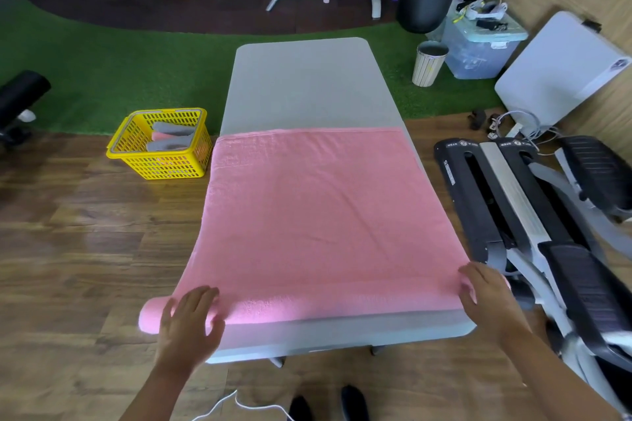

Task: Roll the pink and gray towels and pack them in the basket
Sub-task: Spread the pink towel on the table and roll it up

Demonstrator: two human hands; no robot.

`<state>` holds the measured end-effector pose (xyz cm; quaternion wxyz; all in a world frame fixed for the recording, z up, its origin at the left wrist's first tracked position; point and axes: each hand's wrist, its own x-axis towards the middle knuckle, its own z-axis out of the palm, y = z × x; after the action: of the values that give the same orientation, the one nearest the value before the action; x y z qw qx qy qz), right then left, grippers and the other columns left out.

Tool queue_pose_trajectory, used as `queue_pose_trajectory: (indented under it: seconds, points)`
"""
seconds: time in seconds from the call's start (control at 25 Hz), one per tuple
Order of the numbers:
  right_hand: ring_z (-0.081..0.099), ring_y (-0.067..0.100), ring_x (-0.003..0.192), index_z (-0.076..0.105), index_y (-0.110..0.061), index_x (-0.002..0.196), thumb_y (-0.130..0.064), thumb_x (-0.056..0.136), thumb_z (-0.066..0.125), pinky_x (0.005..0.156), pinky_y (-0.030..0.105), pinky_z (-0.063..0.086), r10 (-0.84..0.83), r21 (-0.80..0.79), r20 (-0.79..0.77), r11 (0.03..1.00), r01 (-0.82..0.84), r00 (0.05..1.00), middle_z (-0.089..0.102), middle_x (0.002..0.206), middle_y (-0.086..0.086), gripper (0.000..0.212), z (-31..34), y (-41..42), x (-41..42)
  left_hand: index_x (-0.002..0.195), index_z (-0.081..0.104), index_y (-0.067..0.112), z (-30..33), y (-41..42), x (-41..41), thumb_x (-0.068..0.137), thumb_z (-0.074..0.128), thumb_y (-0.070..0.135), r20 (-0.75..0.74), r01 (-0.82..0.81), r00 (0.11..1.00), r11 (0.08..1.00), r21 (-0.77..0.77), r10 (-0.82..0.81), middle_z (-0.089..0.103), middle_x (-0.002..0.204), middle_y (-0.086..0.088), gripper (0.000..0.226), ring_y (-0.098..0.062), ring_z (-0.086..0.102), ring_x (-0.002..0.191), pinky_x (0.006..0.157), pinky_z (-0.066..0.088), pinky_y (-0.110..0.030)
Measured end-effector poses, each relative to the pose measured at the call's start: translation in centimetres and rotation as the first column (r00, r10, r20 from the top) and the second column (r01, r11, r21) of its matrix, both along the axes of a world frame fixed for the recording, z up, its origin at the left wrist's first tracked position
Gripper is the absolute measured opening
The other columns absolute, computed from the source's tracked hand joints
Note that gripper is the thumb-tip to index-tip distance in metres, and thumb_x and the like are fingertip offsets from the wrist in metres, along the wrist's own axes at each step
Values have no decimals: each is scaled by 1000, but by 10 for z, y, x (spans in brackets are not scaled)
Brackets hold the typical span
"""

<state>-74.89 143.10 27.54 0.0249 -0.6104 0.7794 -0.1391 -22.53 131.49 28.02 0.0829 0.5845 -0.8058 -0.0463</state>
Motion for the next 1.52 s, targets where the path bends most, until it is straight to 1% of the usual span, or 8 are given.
queue_pose_trajectory:
  seconds: [0.2, 0.52, 0.6, 0.76, 0.96, 1.16, 1.36, 1.52]
  points:
    - [61, 33, 100, 65, 0, 106, 2, 60, 74, 95, 44, 37, 22, 42, -9, 999, -22, 1000, 65, 106, 12, 47, -13, 13, 7, 114, 57, 20, -10, 7, 7, 55, 75, 24, 37, 56, 998, 996, -70, -53, 66, 108, -3, 61, -21, 62, 99, 89, 45, -56]
    - [64, 23, 64, 67, -15, 72, 15, 36, 72, 79, 53, 54, 164, 224, -163, 966, -125, 973, 65, 68, -2, 47, 7, -13, 12, 97, 72, 16, 3, 3, 2, 71, 40, 29, 52, 13, 999, 992, -127, -7, 72, 88, 2, 43, -18, 70, 82, 78, 44, -53]
    - [62, 25, 64, 61, -18, 68, 9, 43, 69, 79, 49, 54, 160, 357, -169, 930, -91, 973, 63, 65, -1, 38, 13, -17, 8, 98, 71, 17, 5, 1, -6, 71, 39, 29, 42, 30, 999, 995, -92, -27, 72, 89, 2, 43, -17, 70, 82, 78, 46, -55]
    - [55, 18, 103, 36, -23, 87, -8, 81, 44, 100, 30, 30, 118, 575, -246, 817, 47, 962, 57, 95, -5, 19, 36, -25, 10, 105, 67, 18, -5, 4, -16, 74, 39, 29, 15, 40, 999, 996, -79, -39, 69, 100, 3, 43, -16, 68, 90, 90, 43, -58]
    - [50, 18, 112, 46, -23, 107, -5, 77, 49, 108, 34, 27, 56, 534, -158, 845, 38, 986, 53, 106, -4, 35, 28, -18, 10, 101, 66, 16, -7, 1, -10, 71, 40, 28, 4, 18, 1000, 994, -110, -17, 70, 93, 4, 41, -16, 69, 84, 90, 43, -58]
    - [65, 30, 94, 66, -6, 103, 15, 52, 74, 91, 50, 46, 145, 131, -102, 983, -131, 984, 66, 104, 10, 56, 5, 2, 10, 106, 62, 14, -8, 1, -18, 78, 41, 23, -3, 157, 987, 965, -211, -161, 70, 98, -4, 36, -21, 69, 87, 95, 37, -43]
    - [62, 25, 97, 64, -7, 110, -4, 53, 79, 99, 50, 37, 159, 187, -14, 970, -154, 987, 65, 105, 4, 59, 1, 8, 13, 115, 61, 16, -17, 1, -14, 52, 78, 21, 32, 174, 985, 981, -84, -172, 69, 107, -2, 66, -18, 67, 96, 100, 35, -43]
    - [64, 28, 95, 67, -8, 105, -5, 62, 78, 101, 44, 32, 127, 189, 6, 974, -126, 992, 68, 99, 5, 45, 5, 2, 13, 102, 69, 17, 2, -2, -21, 65, 52, 32, 27, 172, 985, 984, -48, -171, 73, 88, 2, 43, -18, 70, 76, 76, 53, -42]
